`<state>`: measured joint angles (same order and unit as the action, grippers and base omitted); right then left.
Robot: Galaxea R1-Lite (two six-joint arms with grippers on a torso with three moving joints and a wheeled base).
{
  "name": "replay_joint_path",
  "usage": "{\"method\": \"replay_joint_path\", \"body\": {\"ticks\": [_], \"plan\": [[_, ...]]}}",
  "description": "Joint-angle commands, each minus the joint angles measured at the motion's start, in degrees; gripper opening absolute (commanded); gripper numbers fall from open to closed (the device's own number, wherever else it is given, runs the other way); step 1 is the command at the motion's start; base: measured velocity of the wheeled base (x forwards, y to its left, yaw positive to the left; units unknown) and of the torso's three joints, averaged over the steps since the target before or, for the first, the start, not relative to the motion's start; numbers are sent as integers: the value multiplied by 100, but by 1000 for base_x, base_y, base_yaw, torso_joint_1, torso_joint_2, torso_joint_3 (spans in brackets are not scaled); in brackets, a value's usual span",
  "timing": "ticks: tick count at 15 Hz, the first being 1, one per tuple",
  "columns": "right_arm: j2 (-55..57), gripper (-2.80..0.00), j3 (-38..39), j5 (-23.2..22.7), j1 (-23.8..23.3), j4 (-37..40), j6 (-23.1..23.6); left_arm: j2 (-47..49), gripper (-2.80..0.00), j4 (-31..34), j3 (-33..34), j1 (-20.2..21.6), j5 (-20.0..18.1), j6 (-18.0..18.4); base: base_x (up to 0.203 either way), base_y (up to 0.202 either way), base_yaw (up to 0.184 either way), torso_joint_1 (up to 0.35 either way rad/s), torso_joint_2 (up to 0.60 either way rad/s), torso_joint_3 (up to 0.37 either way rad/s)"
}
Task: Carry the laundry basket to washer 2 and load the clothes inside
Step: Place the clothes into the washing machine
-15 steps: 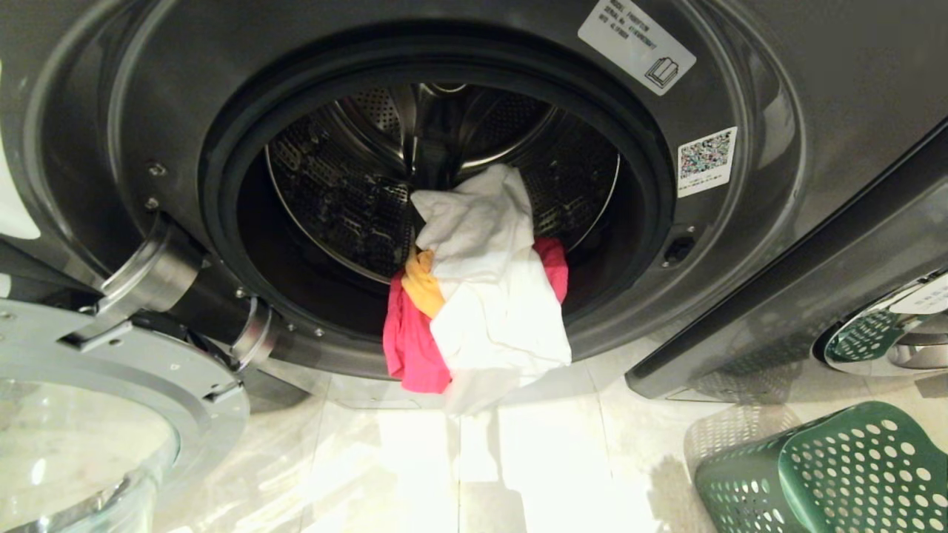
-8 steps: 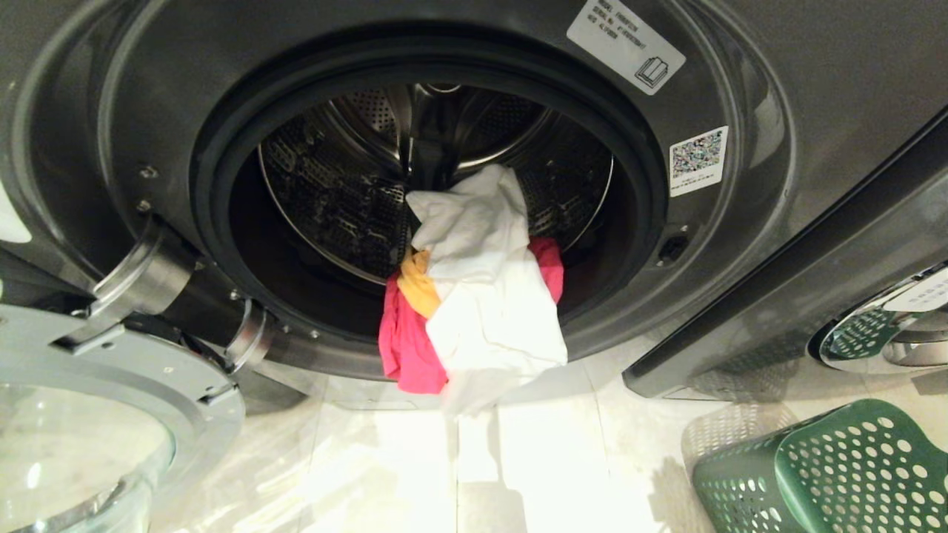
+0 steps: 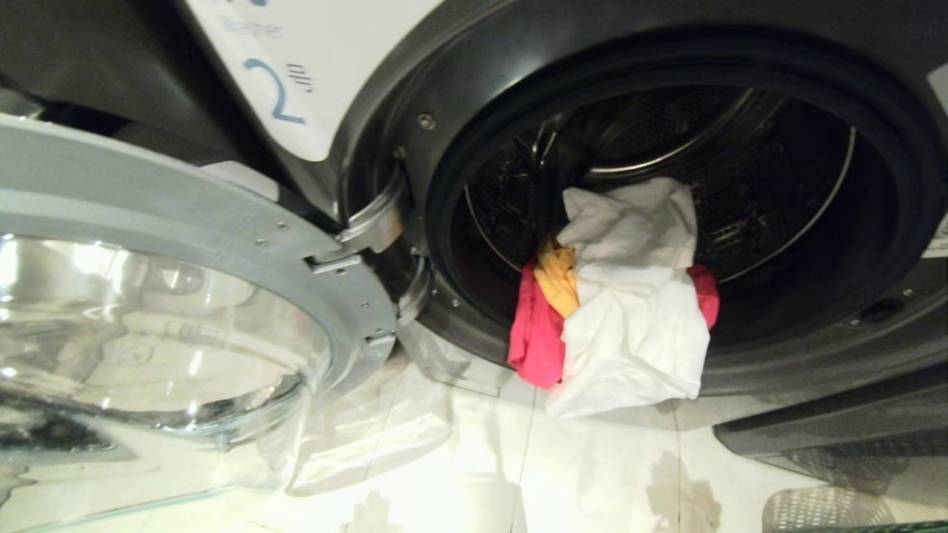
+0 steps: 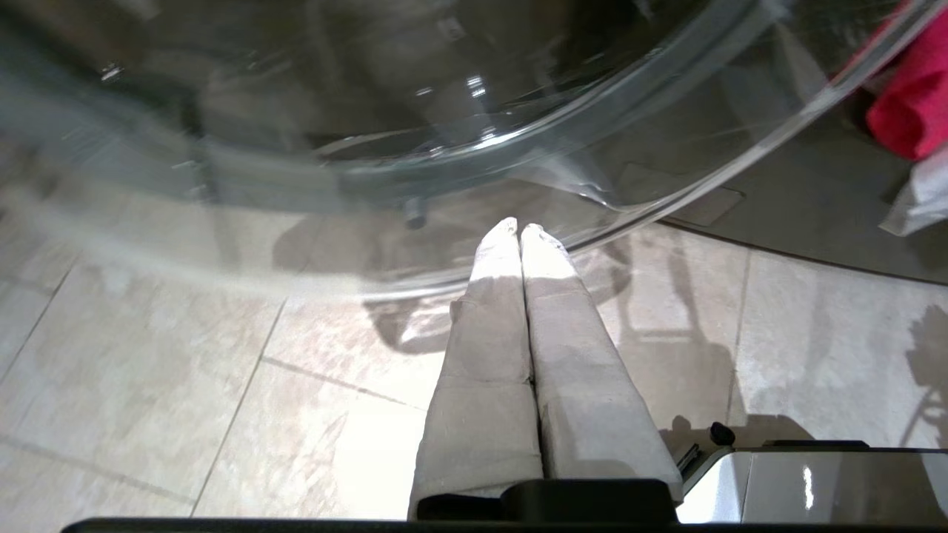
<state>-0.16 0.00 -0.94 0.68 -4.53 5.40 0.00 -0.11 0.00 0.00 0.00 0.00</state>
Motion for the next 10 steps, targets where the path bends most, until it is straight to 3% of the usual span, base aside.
{"method": "replay_joint_path", "body": {"ticks": [1, 6, 10], "plan": [[16, -280, 193, -3, 2, -12, 5, 0, -280, -5, 9, 0, 0, 0, 0, -8, 177, 7, 5, -2], [16, -280, 202, -61, 2, -12, 83, 0, -280, -7, 9, 0, 0, 0, 0, -6, 157, 1, 3, 2], [16, -280, 193, -199, 2, -40, 753, 0, -280, 2, 9, 0, 0, 0, 0, -1, 19, -1, 1, 1]]}}
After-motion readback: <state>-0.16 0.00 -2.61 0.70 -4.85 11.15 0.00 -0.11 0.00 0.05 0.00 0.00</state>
